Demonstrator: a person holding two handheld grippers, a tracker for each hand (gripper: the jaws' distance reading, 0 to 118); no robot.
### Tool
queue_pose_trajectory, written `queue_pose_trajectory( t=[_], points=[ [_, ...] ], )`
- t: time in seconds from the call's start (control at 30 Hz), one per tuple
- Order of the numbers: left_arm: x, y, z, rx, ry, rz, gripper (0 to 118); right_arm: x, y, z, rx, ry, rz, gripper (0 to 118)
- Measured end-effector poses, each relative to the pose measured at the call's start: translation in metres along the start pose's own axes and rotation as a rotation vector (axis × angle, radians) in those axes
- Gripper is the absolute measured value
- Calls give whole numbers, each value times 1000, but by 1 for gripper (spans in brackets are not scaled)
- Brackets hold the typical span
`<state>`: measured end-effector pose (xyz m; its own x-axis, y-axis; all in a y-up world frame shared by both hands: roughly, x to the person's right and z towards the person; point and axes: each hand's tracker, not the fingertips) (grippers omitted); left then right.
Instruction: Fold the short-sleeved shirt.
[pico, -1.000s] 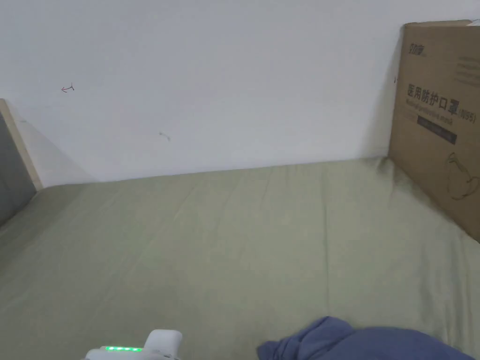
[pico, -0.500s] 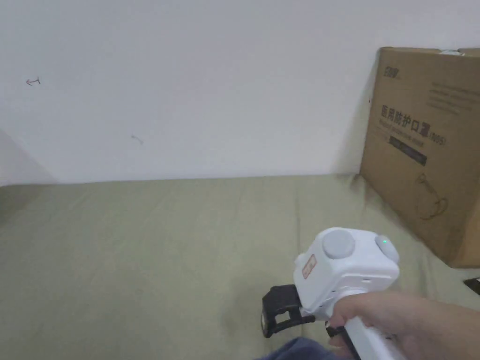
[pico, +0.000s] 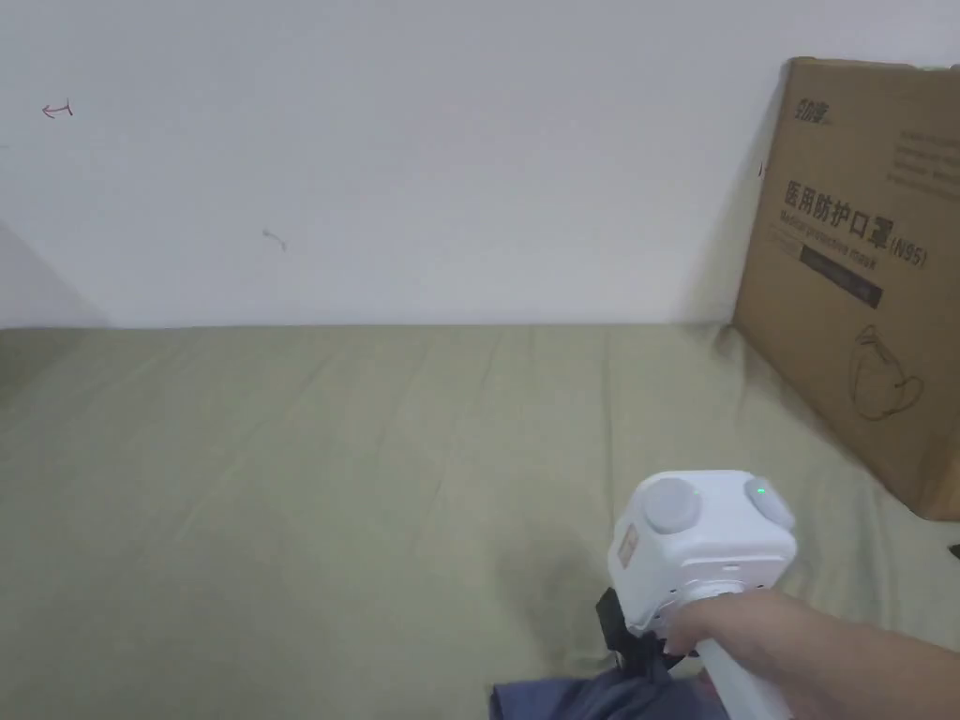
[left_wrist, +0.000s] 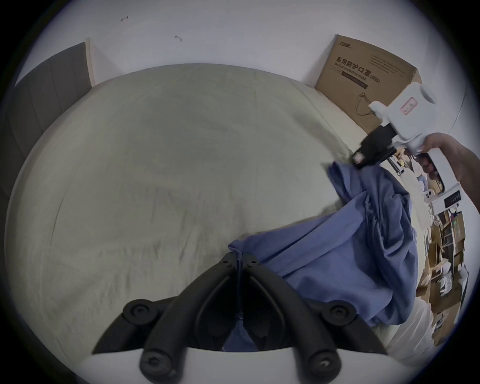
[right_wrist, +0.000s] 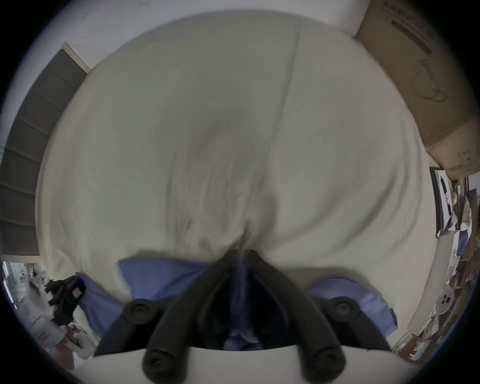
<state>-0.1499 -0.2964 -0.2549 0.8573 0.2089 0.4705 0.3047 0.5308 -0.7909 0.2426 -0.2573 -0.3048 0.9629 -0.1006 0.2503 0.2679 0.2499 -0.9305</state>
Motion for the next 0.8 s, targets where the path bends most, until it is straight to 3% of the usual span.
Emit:
queue_pose_trajectory(
  t=[0.1,0.3,0.47,0.6,0.8],
  points=[
    [3,-2,15,13,8,25,1,29,-18,42,93,236,-112,4],
    [-3,9,94,74,-19,88,1,72,-86,158,255,305,-98,4],
    [-1,34,186,236,62,17,1,90,-141,265,396,264,-74,4],
    [1,64,257,349,50,48,1,114,-153,332,495,230,-100,4],
    [26,117,337,535,70,-34,1,130,-139,412,649,227,-131,4]
  ],
)
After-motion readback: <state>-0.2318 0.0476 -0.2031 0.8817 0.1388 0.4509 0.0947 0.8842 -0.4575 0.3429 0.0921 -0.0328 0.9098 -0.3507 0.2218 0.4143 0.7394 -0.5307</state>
